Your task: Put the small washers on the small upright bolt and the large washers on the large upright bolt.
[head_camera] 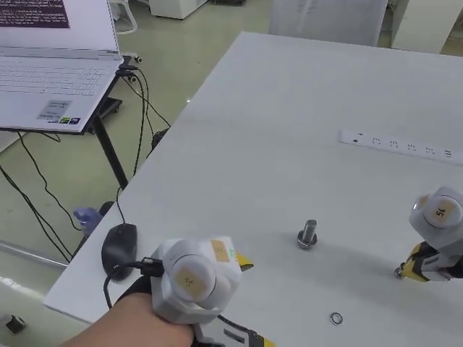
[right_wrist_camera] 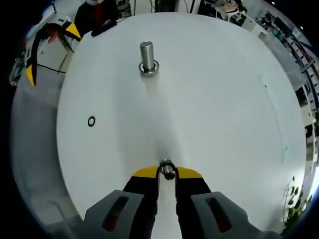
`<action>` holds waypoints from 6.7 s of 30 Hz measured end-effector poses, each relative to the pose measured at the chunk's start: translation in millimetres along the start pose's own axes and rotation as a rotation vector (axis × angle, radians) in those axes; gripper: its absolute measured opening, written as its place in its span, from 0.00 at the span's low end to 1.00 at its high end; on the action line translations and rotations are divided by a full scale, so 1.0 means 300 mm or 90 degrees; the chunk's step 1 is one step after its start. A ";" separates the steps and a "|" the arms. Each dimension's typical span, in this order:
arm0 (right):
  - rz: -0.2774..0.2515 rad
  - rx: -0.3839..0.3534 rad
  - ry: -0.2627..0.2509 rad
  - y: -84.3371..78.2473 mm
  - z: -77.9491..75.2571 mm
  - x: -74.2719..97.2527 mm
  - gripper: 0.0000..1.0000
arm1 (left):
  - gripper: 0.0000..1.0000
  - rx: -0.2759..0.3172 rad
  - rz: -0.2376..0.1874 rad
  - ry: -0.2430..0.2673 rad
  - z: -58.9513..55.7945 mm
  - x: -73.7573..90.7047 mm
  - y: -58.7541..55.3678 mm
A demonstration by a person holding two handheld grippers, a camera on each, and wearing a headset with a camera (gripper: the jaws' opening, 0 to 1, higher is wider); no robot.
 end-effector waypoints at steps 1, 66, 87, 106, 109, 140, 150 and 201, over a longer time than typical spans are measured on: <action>0.002 -0.001 0.002 -0.001 -0.001 -0.008 0.12 | 0.77 0.001 0.003 0.000 -0.001 0.000 -0.002; -0.044 0.059 0.001 0.115 0.032 0.111 0.27 | 0.73 -0.006 -0.002 0.004 -0.023 0.022 0.014; -0.090 0.124 0.041 0.194 0.178 0.099 0.39 | 0.91 -0.009 -0.003 0.010 -0.014 0.027 0.014; -0.103 0.164 0.083 0.200 0.333 0.029 0.41 | 0.99 -0.011 -0.016 0.020 -0.003 0.022 0.010; -0.098 0.176 0.080 0.193 0.355 0.006 0.40 | 0.99 -0.010 -0.016 0.021 0.000 0.024 0.011; -0.065 0.200 0.093 0.178 0.418 -0.095 0.33 | 0.96 -0.005 -0.005 0.013 -0.011 0.029 -0.018; -0.054 0.202 0.088 0.189 0.426 -0.096 0.26 | 0.94 -0.002 -0.012 0.008 -0.006 0.024 -0.009; -0.045 0.044 0.042 0.067 0.281 0.062 0.12 | 0.92 -0.003 -0.009 0.011 -0.007 0.028 -0.013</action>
Point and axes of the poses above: the centre of the closed fingertips' face, and the gripper's own axes: x roughly backward along the fingers, z roughly to its left, y roughly out of its top, the point moved 5 cm from there along x, roughly backward along the fingers, and after that the axes turned 1 degree about -y, right-handed, at the moved point
